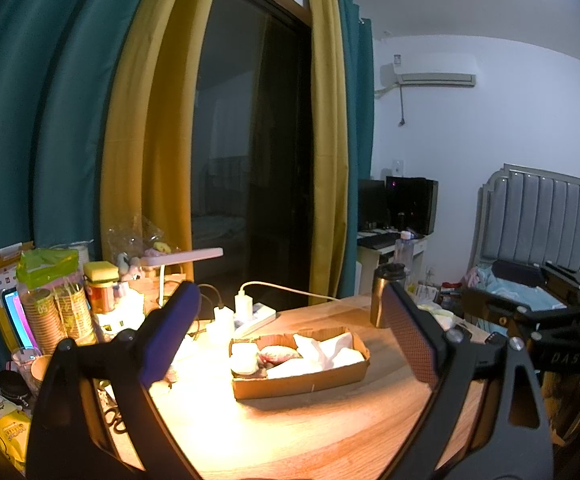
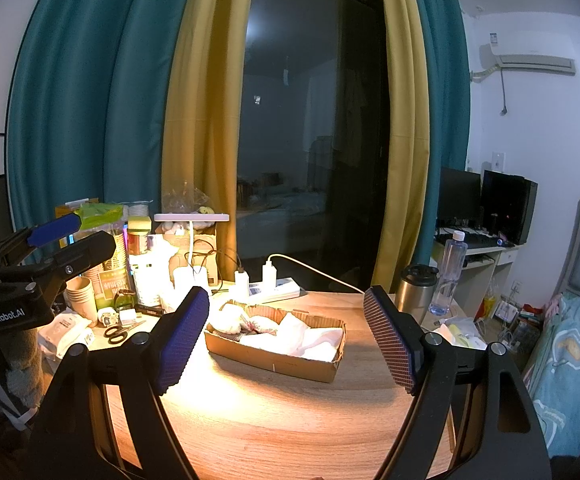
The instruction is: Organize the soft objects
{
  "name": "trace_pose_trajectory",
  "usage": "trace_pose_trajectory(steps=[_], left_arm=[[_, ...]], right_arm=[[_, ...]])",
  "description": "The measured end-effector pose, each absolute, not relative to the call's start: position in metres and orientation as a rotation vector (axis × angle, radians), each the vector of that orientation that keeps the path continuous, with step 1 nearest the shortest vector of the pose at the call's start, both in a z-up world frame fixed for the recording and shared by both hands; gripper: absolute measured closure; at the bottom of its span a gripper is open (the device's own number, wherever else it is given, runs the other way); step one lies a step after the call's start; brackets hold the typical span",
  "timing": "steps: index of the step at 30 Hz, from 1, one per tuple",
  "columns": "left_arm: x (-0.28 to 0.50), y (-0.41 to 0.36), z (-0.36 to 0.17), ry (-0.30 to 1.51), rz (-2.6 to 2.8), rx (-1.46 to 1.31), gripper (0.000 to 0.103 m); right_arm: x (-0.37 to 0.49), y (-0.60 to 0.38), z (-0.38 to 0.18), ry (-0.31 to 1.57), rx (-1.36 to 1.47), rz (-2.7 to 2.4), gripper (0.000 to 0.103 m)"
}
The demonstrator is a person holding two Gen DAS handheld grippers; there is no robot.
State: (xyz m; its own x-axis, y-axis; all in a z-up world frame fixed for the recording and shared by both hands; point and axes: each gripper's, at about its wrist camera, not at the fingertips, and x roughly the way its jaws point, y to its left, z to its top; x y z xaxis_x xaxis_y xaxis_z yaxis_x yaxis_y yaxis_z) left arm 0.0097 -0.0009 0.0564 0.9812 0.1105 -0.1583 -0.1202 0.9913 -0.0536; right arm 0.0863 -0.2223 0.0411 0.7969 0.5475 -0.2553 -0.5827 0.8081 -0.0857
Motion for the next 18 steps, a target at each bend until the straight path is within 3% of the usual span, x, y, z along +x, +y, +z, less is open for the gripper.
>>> trace_pose_trajectory(steps=[18], left_arm=[[0.0100,0.0053,0.0533,0.147,0.106,-0.064,0.010]], right_arm=[[0.0865,-0.2219,0.0417,0.226,-0.162,0.608,0.021]])
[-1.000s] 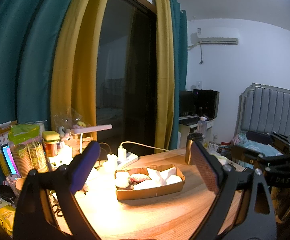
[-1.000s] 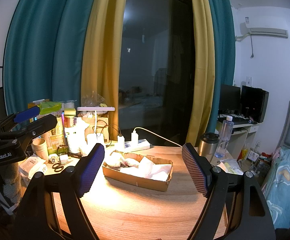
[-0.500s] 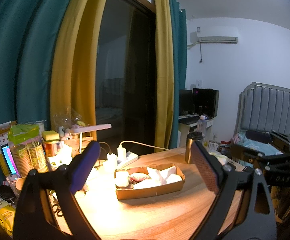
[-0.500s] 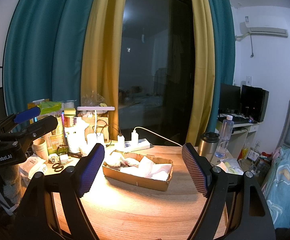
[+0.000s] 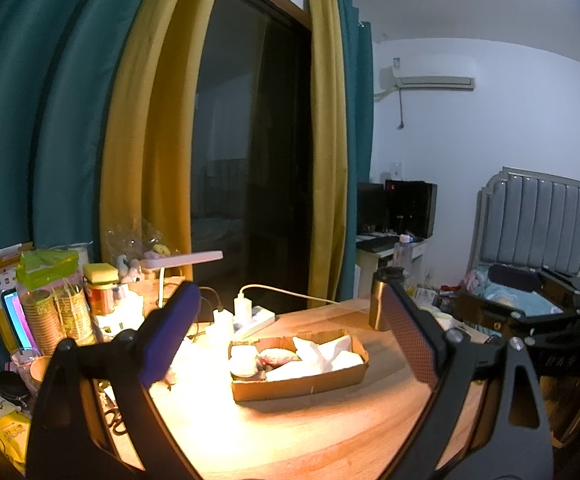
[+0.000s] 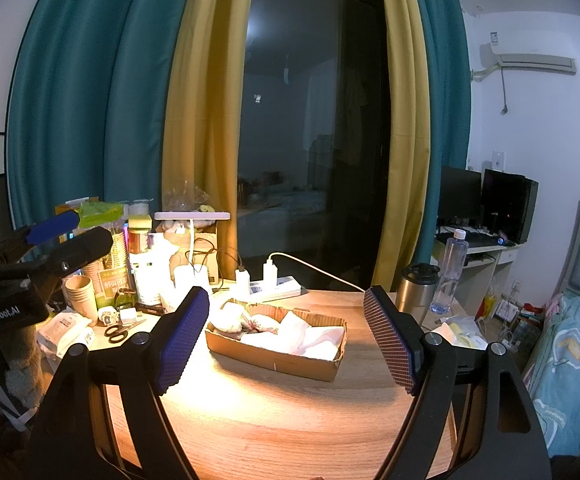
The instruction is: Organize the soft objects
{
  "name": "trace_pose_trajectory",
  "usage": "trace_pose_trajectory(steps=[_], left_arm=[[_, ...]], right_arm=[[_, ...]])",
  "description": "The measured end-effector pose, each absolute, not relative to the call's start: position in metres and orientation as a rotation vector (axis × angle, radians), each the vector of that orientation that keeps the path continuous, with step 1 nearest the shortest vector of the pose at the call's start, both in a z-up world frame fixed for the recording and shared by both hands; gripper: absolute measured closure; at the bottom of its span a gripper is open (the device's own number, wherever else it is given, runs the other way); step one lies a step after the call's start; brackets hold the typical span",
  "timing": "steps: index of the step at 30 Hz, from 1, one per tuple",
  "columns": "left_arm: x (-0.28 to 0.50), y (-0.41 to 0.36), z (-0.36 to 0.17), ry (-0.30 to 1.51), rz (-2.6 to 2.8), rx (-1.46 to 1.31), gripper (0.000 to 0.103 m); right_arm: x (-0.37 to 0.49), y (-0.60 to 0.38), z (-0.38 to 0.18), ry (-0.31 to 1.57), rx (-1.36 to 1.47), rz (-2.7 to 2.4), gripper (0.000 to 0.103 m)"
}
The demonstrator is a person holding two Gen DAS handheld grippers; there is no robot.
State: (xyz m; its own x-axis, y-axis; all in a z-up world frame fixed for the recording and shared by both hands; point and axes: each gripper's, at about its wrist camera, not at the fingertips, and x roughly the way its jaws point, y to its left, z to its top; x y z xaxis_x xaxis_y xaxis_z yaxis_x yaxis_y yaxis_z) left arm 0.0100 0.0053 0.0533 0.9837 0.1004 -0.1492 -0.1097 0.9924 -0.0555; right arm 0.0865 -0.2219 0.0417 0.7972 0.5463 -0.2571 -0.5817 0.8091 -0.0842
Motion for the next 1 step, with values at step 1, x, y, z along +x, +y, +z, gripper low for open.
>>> trace_pose_trajectory(steps=[1], left_arm=[[0.0115,0.0064,0.0537,0.152,0.103,-0.066,0.010]], right_arm=[[0.0864,-0.2223,0.0418,0.226,-0.162,0.608,0.021]])
